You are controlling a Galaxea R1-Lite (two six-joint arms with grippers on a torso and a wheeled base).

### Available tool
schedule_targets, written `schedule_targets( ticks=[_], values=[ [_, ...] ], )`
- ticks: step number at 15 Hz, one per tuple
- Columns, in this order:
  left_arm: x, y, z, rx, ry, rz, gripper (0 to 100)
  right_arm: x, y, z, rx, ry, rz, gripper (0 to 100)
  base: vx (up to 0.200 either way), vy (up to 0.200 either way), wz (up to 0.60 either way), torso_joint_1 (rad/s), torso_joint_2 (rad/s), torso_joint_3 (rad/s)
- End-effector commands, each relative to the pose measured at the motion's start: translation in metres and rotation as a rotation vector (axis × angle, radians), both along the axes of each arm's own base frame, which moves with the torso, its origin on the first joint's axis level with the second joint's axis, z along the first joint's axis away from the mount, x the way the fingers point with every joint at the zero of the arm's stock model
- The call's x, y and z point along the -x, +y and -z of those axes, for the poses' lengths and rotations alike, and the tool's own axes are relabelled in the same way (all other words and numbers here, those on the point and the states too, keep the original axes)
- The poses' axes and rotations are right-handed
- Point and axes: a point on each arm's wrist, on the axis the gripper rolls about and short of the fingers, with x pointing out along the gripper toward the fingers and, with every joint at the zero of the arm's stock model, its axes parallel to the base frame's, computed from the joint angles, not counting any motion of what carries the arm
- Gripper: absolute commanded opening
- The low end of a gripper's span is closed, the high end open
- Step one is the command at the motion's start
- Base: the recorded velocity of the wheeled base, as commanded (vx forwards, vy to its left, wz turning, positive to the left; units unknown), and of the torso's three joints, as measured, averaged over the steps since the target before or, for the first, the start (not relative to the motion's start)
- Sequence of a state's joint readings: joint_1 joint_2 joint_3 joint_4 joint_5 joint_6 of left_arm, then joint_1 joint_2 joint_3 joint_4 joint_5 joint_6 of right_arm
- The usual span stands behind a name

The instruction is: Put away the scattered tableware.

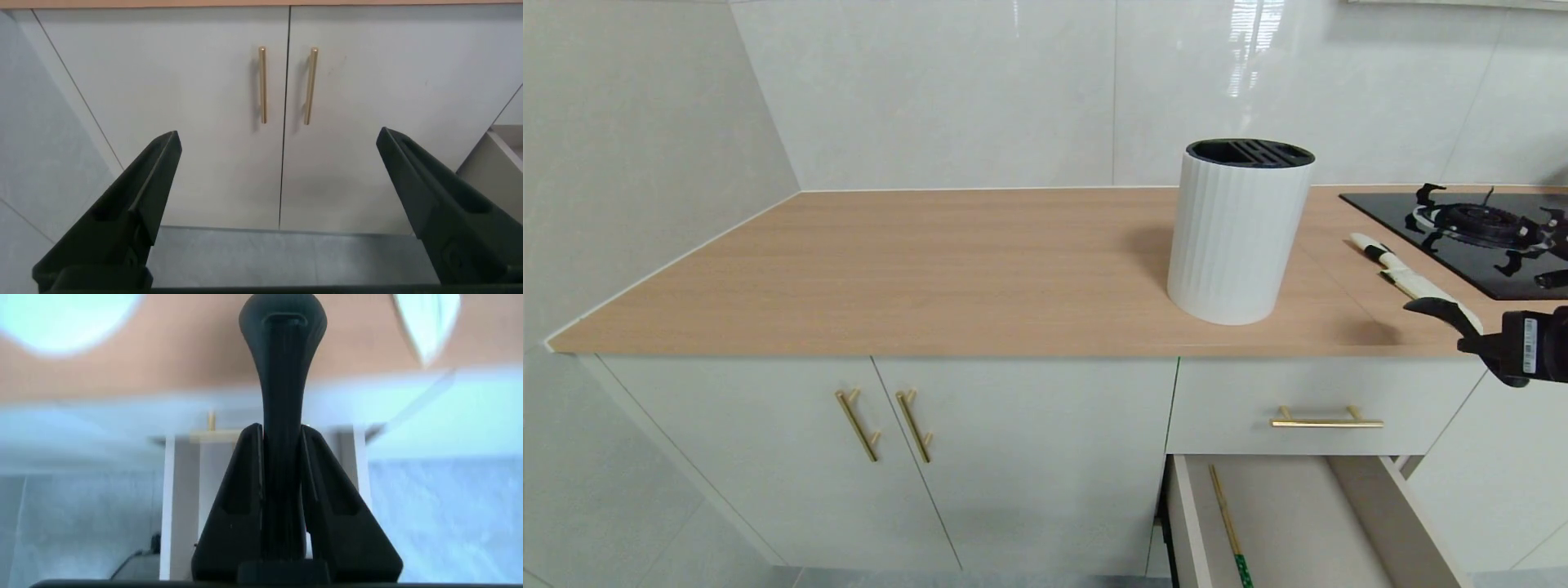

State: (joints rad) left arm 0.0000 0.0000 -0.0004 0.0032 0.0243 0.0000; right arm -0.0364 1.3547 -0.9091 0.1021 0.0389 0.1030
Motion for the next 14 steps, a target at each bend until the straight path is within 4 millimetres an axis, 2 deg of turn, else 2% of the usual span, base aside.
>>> schedule_targets(
  ticks=[1,5,10,14],
  values=[
    [0.0,0.0,0.0,0.0,0.002,0.0,100,0.022,0.001,0.002,0.002,-0.017,-0.003,0,0.0,0.0,0.0,0.0,0.0,0.0],
    [0.0,0.0,0.0,0.0,0.002,0.0,100,0.014,0.003,0.016,0.015,0.013,-0.024,0,0.0,0.0,0.0,0.0,0.0,0.0],
    [0.0,0.0,0.0,0.0,0.002,0.0,100,0.014,0.003,0.025,0.052,0.023,-0.054,0,0.0,0.0,0.0,0.0,0.0,0.0],
    [0.0,0.0,0.0,0.0,0.002,0.0,100,0.016,0.006,0.033,0.088,0.048,-0.093,0,0.0,0.0,0.0,-0.132,0.35,0.221]
  ],
)
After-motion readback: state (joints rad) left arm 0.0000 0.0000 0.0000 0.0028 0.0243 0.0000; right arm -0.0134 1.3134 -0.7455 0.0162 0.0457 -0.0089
